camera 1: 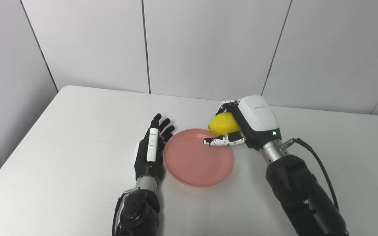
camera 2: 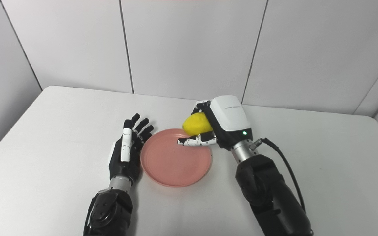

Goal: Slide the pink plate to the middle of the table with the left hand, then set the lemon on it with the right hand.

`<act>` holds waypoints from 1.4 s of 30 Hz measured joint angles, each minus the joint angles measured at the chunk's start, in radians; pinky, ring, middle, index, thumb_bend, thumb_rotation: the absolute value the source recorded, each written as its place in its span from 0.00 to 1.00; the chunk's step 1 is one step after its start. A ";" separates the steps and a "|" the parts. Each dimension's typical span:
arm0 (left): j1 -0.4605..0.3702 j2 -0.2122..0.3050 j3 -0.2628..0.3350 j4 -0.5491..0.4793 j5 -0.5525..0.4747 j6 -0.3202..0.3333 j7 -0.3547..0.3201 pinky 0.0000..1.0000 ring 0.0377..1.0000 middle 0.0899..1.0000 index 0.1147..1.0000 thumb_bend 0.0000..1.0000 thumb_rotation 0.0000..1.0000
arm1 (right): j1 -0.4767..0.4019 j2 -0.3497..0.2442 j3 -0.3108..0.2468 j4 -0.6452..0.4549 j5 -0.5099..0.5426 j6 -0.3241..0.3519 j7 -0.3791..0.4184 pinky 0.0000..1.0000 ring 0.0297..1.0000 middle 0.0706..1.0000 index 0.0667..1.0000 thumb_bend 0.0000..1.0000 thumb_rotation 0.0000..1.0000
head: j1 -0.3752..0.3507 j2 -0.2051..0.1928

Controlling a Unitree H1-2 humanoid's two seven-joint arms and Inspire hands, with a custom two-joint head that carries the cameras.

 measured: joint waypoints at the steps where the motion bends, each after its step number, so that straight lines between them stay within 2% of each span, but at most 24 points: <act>1: 0.000 0.000 0.000 0.000 0.000 0.000 0.000 0.91 0.83 0.85 0.88 0.90 0.81 | 0.000 0.002 0.004 0.005 0.000 0.000 0.000 0.17 0.22 0.27 0.38 0.65 0.43 | -0.002 0.002; 4: 0.000 0.000 0.000 0.000 0.000 0.000 0.000 0.92 0.82 0.85 0.89 0.90 0.81 | -0.003 0.015 0.018 0.037 0.000 -0.004 -0.001 0.16 0.20 0.24 0.33 0.65 0.40 | 0.000 0.002; 6: 0.000 0.000 -0.001 0.000 0.001 0.000 0.000 0.92 0.82 0.84 0.89 0.90 0.81 | -0.004 0.019 0.028 0.054 -0.001 -0.018 -0.003 0.15 0.19 0.23 0.31 0.65 0.42 | 0.003 0.002; 10: 0.000 0.000 -0.001 0.000 0.002 0.000 0.000 0.92 0.83 0.85 0.88 0.91 0.81 | -0.021 0.024 0.061 0.105 -0.023 -0.040 -0.007 0.15 0.19 0.23 0.31 0.64 0.46 | 0.005 0.003; 16: 0.000 0.000 -0.003 0.004 0.005 -0.001 0.000 0.91 0.83 0.87 0.90 0.91 0.82 | -0.049 0.047 0.081 0.165 -0.032 -0.049 -0.007 0.15 0.18 0.22 0.28 0.63 0.45 | 0.003 0.005; 20: 0.000 0.000 -0.006 0.004 0.010 -0.001 0.000 0.92 0.83 0.87 0.91 0.90 0.83 | -0.054 0.063 0.097 0.184 -0.036 -0.050 -0.005 0.17 0.21 0.26 0.34 0.61 0.50 | 0.003 0.005; 23: 0.000 0.000 -0.006 0.004 0.010 -0.001 0.000 0.91 0.84 0.87 0.91 0.91 0.82 | -0.060 0.070 0.102 0.205 -0.039 -0.050 -0.001 0.18 0.22 0.27 0.37 0.61 0.46 | 0.005 0.006; 27: 0.000 0.000 -0.005 0.004 0.010 -0.001 0.000 0.91 0.83 0.86 0.90 0.91 0.82 | -0.060 0.078 0.109 0.229 -0.039 -0.051 -0.007 0.15 0.18 0.20 0.25 0.63 0.42 | 0.006 0.011; 31: 0.000 0.000 -0.005 0.003 0.010 -0.001 0.000 0.91 0.83 0.86 0.90 0.91 0.82 | -0.059 0.081 0.116 0.244 -0.039 -0.061 -0.009 0.14 0.17 0.19 0.23 0.63 0.42 | 0.005 0.014; 39: 0.000 0.000 -0.005 0.002 0.008 -0.001 0.000 0.91 0.83 0.86 0.89 0.92 0.82 | -0.059 0.084 0.119 0.273 -0.043 -0.063 -0.026 0.15 0.19 0.22 0.27 0.64 0.42 | 0.000 0.020; 42: 0.000 0.000 -0.005 0.001 0.008 -0.001 0.000 0.90 0.84 0.86 0.90 0.91 0.83 | -0.059 0.083 0.120 0.275 -0.048 -0.063 -0.024 0.19 0.23 0.29 0.35 0.64 0.43 | 0.000 0.020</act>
